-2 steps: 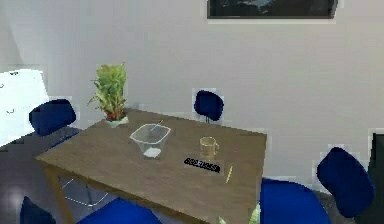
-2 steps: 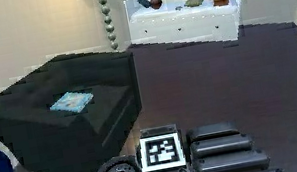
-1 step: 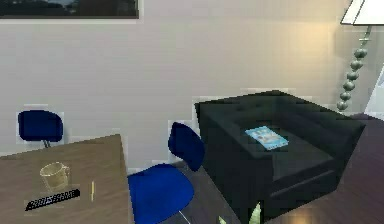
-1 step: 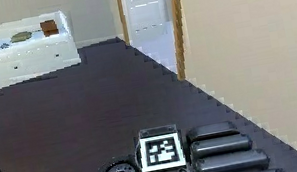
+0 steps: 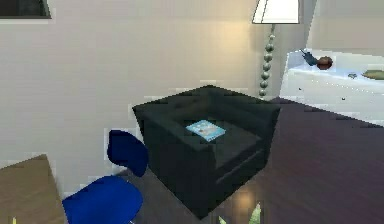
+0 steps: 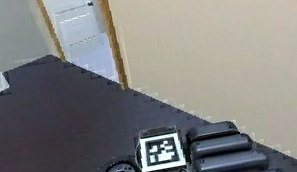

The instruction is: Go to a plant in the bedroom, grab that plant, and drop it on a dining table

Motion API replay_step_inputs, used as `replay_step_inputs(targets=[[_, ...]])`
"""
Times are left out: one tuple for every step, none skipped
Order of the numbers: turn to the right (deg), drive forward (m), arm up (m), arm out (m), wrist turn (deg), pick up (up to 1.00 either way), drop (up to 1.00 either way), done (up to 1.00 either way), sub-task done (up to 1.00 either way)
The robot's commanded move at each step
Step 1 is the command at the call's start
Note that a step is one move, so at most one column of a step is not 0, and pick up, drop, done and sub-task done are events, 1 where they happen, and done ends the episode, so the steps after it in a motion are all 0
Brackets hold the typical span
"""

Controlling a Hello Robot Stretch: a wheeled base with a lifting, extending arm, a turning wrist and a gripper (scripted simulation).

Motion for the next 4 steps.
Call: replay_step_inputs(targets=[[-45.0,0.0,0.0,0.0,0.0,0.0,0.0,0.0,0.0],[-45.0,0.0,0.0,0.0,0.0,0.0,0.0,0.0,0.0],[-24.0,0.0,0.0,0.0,0.0,0.0,0.0,0.0,0.0],[45.0,0.0,0.0,0.0,0.0,0.0,0.0,0.0,0.0]])
